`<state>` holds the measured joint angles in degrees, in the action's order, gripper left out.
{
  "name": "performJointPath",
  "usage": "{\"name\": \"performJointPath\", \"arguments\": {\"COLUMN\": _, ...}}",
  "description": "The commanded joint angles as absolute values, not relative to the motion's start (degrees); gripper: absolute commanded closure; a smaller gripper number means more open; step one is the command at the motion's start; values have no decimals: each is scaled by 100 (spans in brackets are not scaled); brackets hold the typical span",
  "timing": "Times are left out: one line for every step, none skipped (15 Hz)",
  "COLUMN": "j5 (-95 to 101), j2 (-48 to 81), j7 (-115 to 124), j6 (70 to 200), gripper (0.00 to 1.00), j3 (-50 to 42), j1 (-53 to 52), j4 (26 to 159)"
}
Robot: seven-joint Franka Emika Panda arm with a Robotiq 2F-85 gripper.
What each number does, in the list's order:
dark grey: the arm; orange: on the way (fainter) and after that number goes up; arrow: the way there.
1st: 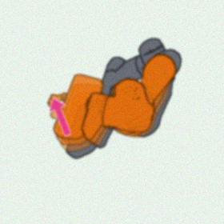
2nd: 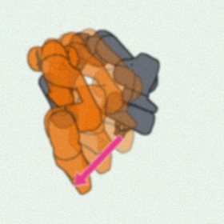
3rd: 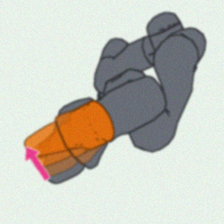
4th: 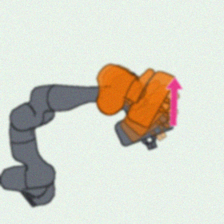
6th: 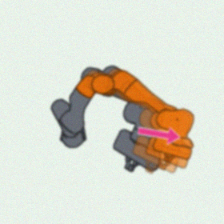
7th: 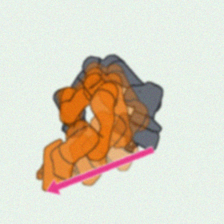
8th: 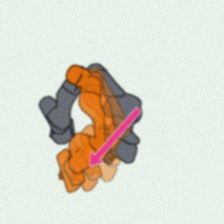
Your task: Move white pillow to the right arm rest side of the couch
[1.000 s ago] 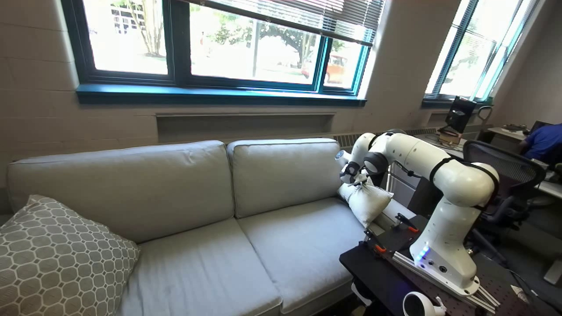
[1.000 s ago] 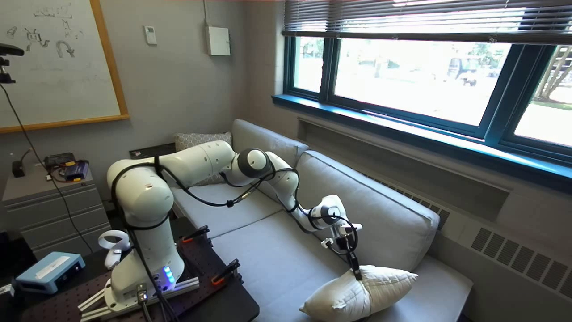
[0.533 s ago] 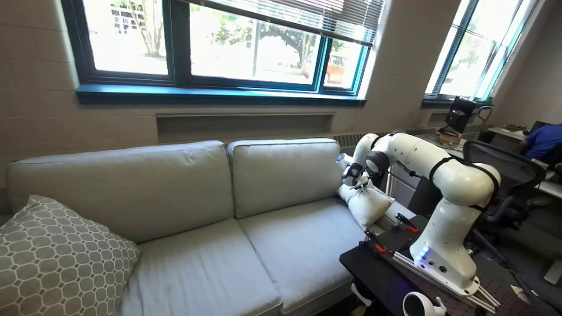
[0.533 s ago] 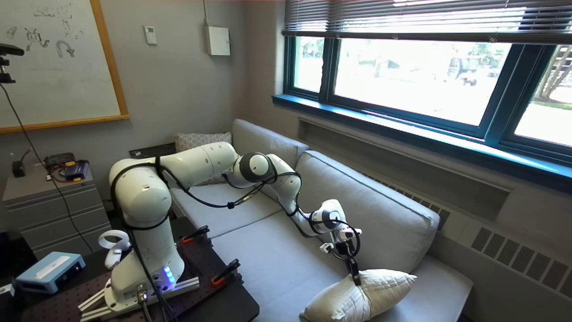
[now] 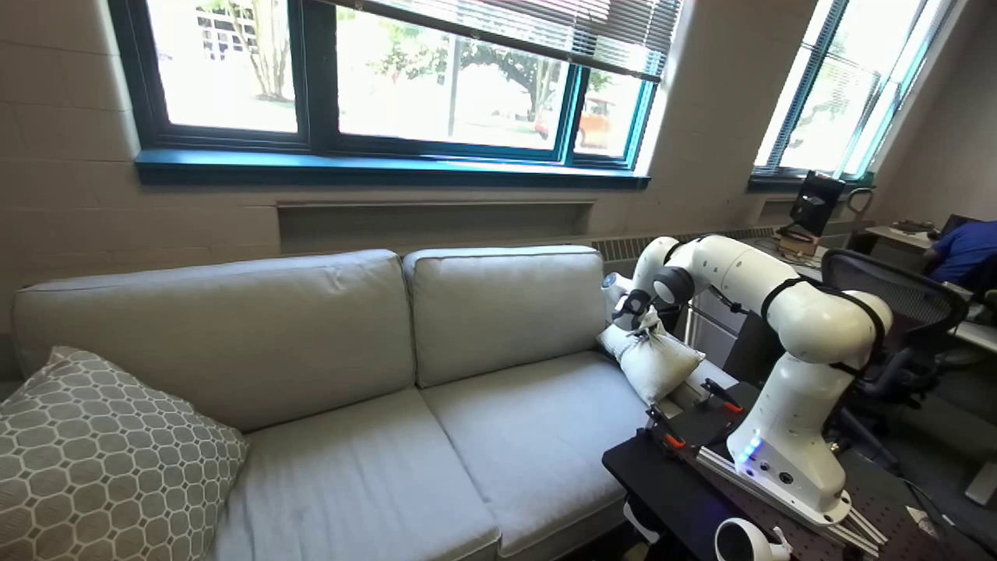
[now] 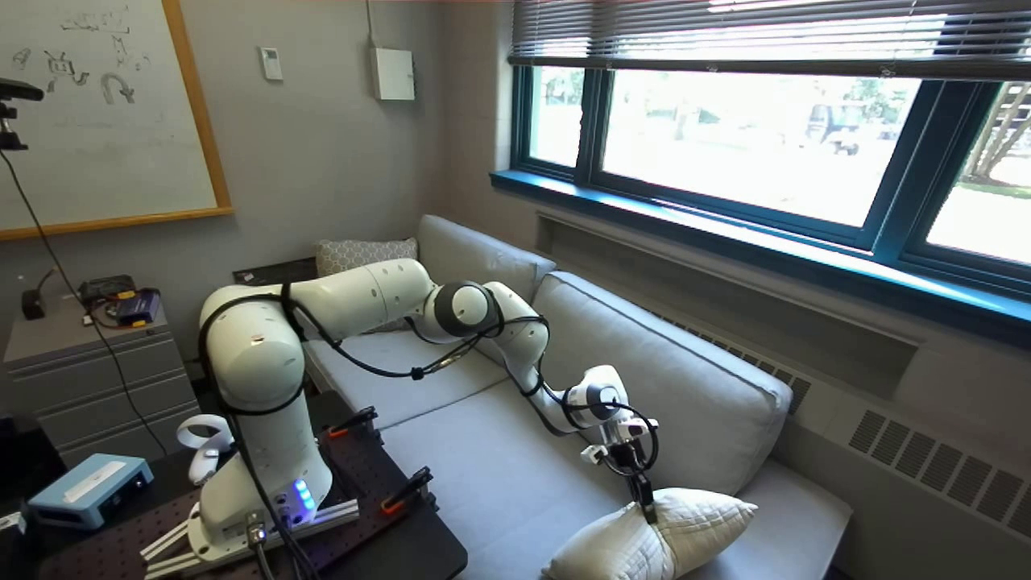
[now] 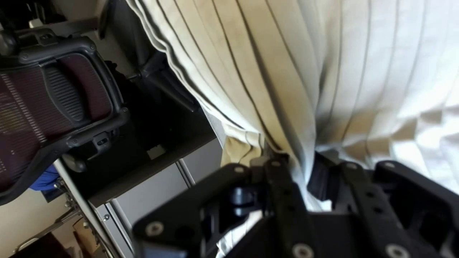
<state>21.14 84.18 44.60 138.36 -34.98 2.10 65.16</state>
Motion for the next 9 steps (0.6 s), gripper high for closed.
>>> {"name": "performJointPath", "arguments": {"j5": 2068, "j2": 8365, "j7": 4388, "j6": 13874, "gripper": 97, "j3": -3431, "j1": 250, "j4": 6229}}
{"name": "performJointPath", "arguments": {"j5": 2034, "j2": 8315, "j7": 4331, "j6": 13925, "gripper": 97, "j3": -3384, "j1": 247, "j4": 6208}}
{"name": "performJointPath", "arguments": {"j5": 2035, "j2": 8329, "j7": 4333, "j6": 13952, "gripper": 97, "j3": -3396, "j1": 229, "j4": 6143}}
{"name": "performJointPath", "arguments": {"j5": 2039, "j2": 8344, "j7": 4329, "j6": 13951, "gripper": 97, "j3": -3393, "j1": 230, "j4": 6070}}
{"name": "performJointPath", "arguments": {"j5": 2128, "j2": 8391, "j7": 4339, "j6": 13870, "gripper": 97, "j3": -3341, "j1": 301, "j4": 5889}}
{"name": "performJointPath", "arguments": {"j5": 2157, "j2": 8390, "j7": 4348, "j6": 13859, "gripper": 97, "j3": -3333, "j1": 304, "j4": 5843}}
{"name": "performJointPath", "arguments": {"j5": 2173, "j2": 8391, "j7": 4336, "j6": 13851, "gripper": 97, "j3": -3320, "j1": 320, "j4": 5800}}
{"name": "performJointPath", "arguments": {"j5": 2214, "j2": 8391, "j7": 4345, "j6": 13846, "gripper": 97, "j3": -3334, "j1": 320, "j4": 5778}}
{"name": "performJointPath", "arguments": {"j5": 2243, "j2": 8391, "j7": 4352, "j6": 13843, "gripper": 97, "j3": -3341, "j1": 325, "j4": 5774}}
